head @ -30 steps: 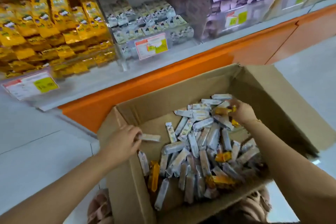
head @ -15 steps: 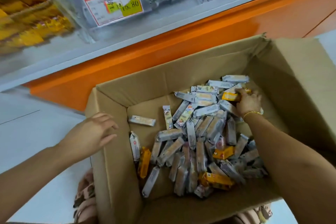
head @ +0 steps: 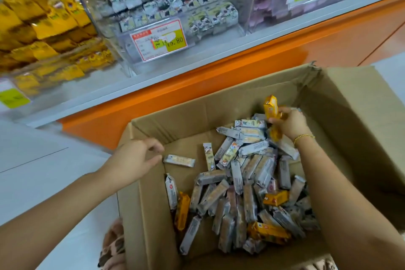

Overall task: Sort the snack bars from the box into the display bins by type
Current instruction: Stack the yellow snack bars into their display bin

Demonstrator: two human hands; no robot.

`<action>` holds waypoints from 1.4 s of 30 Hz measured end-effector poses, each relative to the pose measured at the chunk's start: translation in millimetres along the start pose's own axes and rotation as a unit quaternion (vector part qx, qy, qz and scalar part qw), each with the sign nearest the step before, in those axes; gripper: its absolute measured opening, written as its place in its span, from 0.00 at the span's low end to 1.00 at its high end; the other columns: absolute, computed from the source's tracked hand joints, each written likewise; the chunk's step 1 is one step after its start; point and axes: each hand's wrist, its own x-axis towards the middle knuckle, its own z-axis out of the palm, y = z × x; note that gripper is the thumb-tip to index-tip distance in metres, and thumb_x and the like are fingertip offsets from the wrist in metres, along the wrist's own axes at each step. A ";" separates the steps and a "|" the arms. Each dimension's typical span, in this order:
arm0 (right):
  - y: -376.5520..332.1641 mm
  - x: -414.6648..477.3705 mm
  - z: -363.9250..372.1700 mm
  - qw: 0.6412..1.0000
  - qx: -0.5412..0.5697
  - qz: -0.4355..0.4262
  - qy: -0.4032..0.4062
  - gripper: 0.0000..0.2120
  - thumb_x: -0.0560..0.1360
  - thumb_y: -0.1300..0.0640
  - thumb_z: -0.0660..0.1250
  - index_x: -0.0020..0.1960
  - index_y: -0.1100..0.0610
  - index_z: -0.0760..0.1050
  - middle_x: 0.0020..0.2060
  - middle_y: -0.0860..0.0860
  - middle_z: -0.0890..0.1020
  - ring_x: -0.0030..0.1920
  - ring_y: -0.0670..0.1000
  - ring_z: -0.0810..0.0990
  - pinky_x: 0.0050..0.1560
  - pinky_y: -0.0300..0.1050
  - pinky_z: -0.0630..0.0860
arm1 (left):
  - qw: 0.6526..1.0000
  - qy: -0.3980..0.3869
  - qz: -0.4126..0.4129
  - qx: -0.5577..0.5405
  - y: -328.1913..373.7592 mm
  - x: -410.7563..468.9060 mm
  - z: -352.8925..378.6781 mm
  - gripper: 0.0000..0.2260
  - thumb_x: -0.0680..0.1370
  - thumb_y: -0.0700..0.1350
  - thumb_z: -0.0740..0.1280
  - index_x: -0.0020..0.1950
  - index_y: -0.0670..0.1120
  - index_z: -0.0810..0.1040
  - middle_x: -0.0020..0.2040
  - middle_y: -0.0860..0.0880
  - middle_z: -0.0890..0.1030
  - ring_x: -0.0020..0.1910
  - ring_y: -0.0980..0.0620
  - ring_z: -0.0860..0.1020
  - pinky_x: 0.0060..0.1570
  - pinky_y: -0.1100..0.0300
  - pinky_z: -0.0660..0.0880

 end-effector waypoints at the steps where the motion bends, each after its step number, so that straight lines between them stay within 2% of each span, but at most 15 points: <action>1: -18.9 -11.2 -3.8 0.994 0.094 0.005 -0.046 0.18 0.71 0.62 0.74 0.59 0.60 0.78 0.50 0.56 0.81 0.54 0.59 0.78 0.57 0.52 0.73 | 0.999 -0.003 -0.005 -0.042 9.2 0.2 -5.3 0.06 0.77 0.47 0.67 0.53 0.54 0.78 0.52 0.57 0.80 0.51 0.60 0.77 0.51 0.64 0.73; 4: -75.0 -49.6 -10.5 0.947 0.243 -0.037 -0.206 0.07 0.72 0.62 0.72 0.49 0.55 0.79 0.40 0.47 0.84 0.49 0.55 0.78 0.55 0.52 0.75 | 0.984 -0.022 -0.018 -0.176 36.1 -2.1 -21.7 0.06 0.76 0.46 0.69 0.49 0.57 0.77 0.49 0.57 0.80 0.49 0.61 0.78 0.52 0.63 0.76; 8: -149.7 -107.7 -8.1 0.864 0.349 -0.119 -0.342 0.11 0.70 0.65 0.69 0.52 0.60 0.77 0.46 0.50 0.85 0.50 0.50 0.83 0.52 0.42 0.79 | 0.941 -0.065 -0.073 -0.325 60.3 -13.6 -41.4 0.10 0.74 0.50 0.70 0.54 0.54 0.76 0.52 0.54 0.81 0.52 0.55 0.80 0.57 0.54 0.77; 11: -178.2 -147.3 1.8 0.787 0.439 -0.148 -0.407 0.20 0.65 0.59 0.74 0.55 0.62 0.75 0.49 0.52 0.84 0.52 0.50 0.82 0.56 0.45 0.78 | 0.859 -0.107 -0.089 -0.493 73.1 -27.3 -54.7 0.18 0.70 0.51 0.70 0.57 0.46 0.77 0.53 0.46 0.83 0.52 0.49 0.82 0.60 0.50 0.76; 13: -186.9 -164.9 7.9 0.768 0.454 -0.151 -0.426 0.25 0.61 0.53 0.80 0.54 0.58 0.79 0.51 0.53 0.84 0.53 0.51 0.82 0.57 0.47 0.78 | 0.791 -0.132 -0.072 -0.593 75.9 -36.7 -63.8 0.19 0.69 0.46 0.70 0.58 0.42 0.78 0.52 0.42 0.84 0.49 0.46 0.83 0.56 0.50 0.78; 17: -202.0 -188.7 7.1 0.767 0.452 -0.179 -0.419 0.19 0.62 0.55 0.79 0.52 0.55 0.83 0.51 0.53 0.84 0.53 0.50 0.82 0.53 0.45 0.79 | 0.711 -0.141 -0.051 -0.687 76.8 -53.5 -75.6 0.20 0.67 0.42 0.71 0.58 0.39 0.78 0.53 0.39 0.83 0.45 0.45 0.83 0.48 0.52 0.81; 20: -210.0 -203.3 -1.6 0.774 0.447 -0.207 -0.397 0.17 0.63 0.61 0.73 0.52 0.56 0.83 0.49 0.53 0.84 0.52 0.49 0.83 0.51 0.40 0.78 | 0.732 -0.112 -0.030 -0.671 76.3 -63.3 -75.1 0.20 0.66 0.40 0.72 0.57 0.39 0.79 0.50 0.41 0.84 0.45 0.47 0.83 0.45 0.53 0.81; 24: -209.6 -209.5 -24.3 0.801 0.440 -0.233 -0.333 0.30 0.66 0.56 0.76 0.63 0.68 0.72 0.59 0.61 0.79 0.61 0.56 0.77 0.64 0.46 0.73 | 0.713 -0.107 -0.032 -0.693 66.2 -71.8 -83.8 0.16 0.67 0.40 0.70 0.54 0.40 0.80 0.42 0.43 0.84 0.37 0.51 0.83 0.37 0.58 0.80; 27: -213.5 -214.7 -41.3 0.840 0.365 -0.231 -0.329 0.28 0.65 0.47 0.77 0.55 0.65 0.76 0.49 0.59 0.81 0.49 0.54 0.80 0.56 0.44 0.77 | 0.696 -0.102 -0.016 -0.710 52.9 -76.0 -93.5 0.15 0.69 0.41 0.68 0.54 0.39 0.80 0.47 0.41 0.84 0.41 0.48 0.83 0.39 0.57 0.81; 29: -214.9 -220.6 -42.5 0.849 0.312 -0.235 -0.356 0.22 0.70 0.49 0.73 0.55 0.63 0.75 0.46 0.58 0.79 0.45 0.51 0.79 0.51 0.41 0.77 | 0.694 -0.090 -0.018 -0.714 46.4 -79.0 -97.4 0.17 0.70 0.41 0.67 0.57 0.37 0.77 0.51 0.39 0.83 0.45 0.46 0.84 0.38 0.56 0.81; 31: -211.0 -225.6 -36.8 0.836 0.334 -0.211 -0.382 0.20 0.72 0.54 0.71 0.59 0.65 0.73 0.48 0.58 0.80 0.48 0.54 0.79 0.53 0.44 0.78 | 0.707 -0.073 -0.031 -0.703 42.2 -80.7 -98.5 0.18 0.71 0.42 0.67 0.59 0.37 0.75 0.48 0.40 0.84 0.44 0.46 0.84 0.38 0.56 0.81; 33: -207.6 -232.4 -27.3 0.802 0.403 -0.176 -0.405 0.30 0.68 0.52 0.76 0.64 0.65 0.71 0.54 0.60 0.79 0.53 0.56 0.79 0.56 0.49 0.77 | 0.715 -0.064 -0.044 -0.694 38.3 -83.4 -100.5 0.18 0.74 0.43 0.67 0.61 0.39 0.75 0.44 0.42 0.84 0.41 0.48 0.83 0.43 0.54 0.82; 37: -207.0 -244.6 -6.4 0.794 0.454 -0.172 -0.366 0.39 0.64 0.51 0.79 0.69 0.60 0.67 0.49 0.56 0.80 0.43 0.50 0.81 0.54 0.48 0.78 | 0.660 -0.082 -0.053 -0.745 36.6 -84.9 -107.9 0.16 0.77 0.47 0.63 0.61 0.41 0.74 0.45 0.40 0.81 0.44 0.45 0.82 0.48 0.47 0.80; 40: -207.0 -250.4 2.1 0.818 0.422 -0.198 -0.338 0.37 0.64 0.50 0.79 0.68 0.57 0.69 0.52 0.58 0.81 0.48 0.53 0.81 0.55 0.49 0.79 | 0.615 -0.080 -0.055 -0.783 38.2 -85.4 -111.7 0.14 0.81 0.46 0.58 0.58 0.39 0.75 0.45 0.39 0.81 0.43 0.45 0.82 0.49 0.45 0.79; 42: -210.8 -255.2 2.2 0.826 0.393 -0.213 -0.342 0.31 0.67 0.48 0.77 0.67 0.53 0.73 0.56 0.58 0.80 0.52 0.56 0.79 0.59 0.51 0.76 | 0.612 -0.060 -0.054 -0.787 37.1 -84.8 -112.8 0.12 0.77 0.43 0.63 0.56 0.37 0.75 0.47 0.38 0.81 0.44 0.44 0.82 0.48 0.46 0.79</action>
